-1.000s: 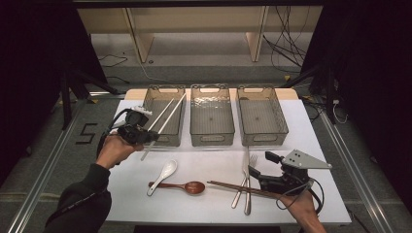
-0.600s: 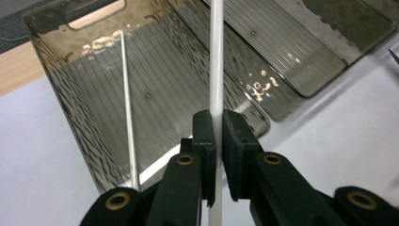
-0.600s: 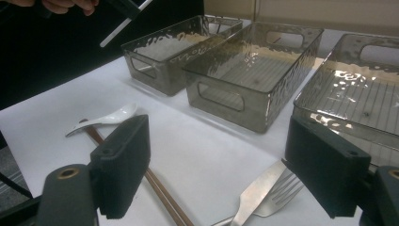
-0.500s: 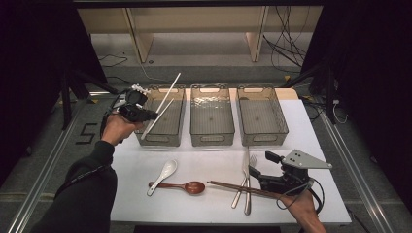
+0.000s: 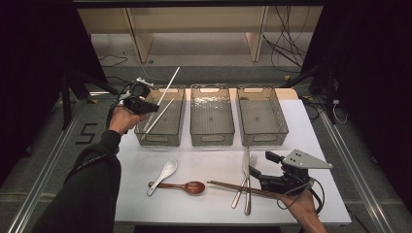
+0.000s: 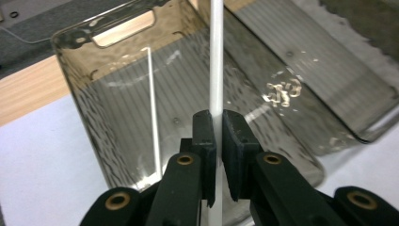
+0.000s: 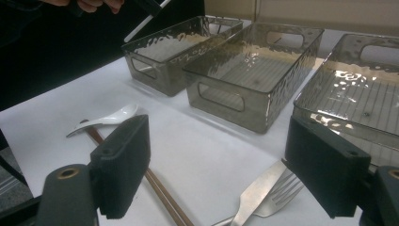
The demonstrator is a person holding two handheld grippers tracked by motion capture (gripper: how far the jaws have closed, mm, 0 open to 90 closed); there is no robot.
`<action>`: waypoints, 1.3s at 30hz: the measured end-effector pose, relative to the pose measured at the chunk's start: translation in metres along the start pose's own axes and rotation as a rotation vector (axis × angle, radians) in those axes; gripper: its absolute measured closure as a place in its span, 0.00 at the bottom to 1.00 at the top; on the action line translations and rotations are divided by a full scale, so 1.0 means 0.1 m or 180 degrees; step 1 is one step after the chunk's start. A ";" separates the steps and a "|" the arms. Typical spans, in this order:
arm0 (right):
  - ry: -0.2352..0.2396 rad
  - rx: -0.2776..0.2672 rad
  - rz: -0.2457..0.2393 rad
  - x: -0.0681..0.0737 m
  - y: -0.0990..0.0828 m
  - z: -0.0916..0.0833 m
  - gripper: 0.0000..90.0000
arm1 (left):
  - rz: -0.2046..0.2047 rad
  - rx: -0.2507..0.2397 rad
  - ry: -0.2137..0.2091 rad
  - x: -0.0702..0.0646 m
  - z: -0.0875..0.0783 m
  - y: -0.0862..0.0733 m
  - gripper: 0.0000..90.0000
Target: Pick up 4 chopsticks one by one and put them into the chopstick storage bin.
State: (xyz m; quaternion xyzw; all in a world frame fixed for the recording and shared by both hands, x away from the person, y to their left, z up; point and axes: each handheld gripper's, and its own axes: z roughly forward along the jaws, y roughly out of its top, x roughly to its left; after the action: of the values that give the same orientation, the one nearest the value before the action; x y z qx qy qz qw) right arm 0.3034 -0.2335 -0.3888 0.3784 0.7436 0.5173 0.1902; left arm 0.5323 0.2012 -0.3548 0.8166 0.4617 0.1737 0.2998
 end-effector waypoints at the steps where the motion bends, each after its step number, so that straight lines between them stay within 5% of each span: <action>1: 0.0002 -0.0004 0.0003 0.00 0.00 0.00 0.26 | -0.0008 0.0011 0.0008 0.02 0.01 0.00 0.93; 12: 0.0011 0.0012 0.0001 0.00 0.00 0.01 0.26 | -0.0102 -0.0008 0.0120 0.15 0.09 -0.04 0.93; 39: 0.0015 0.0018 0.0000 0.00 -0.01 0.01 0.26 | 0.0024 0.0172 0.0155 0.12 0.34 -0.21 0.93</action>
State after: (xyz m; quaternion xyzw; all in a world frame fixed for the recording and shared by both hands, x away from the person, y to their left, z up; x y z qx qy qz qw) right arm 0.3039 -0.2327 -0.3897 0.3778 0.7456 0.5161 0.1873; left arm 0.5443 0.2084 -0.3941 0.8216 0.4703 0.1821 0.2657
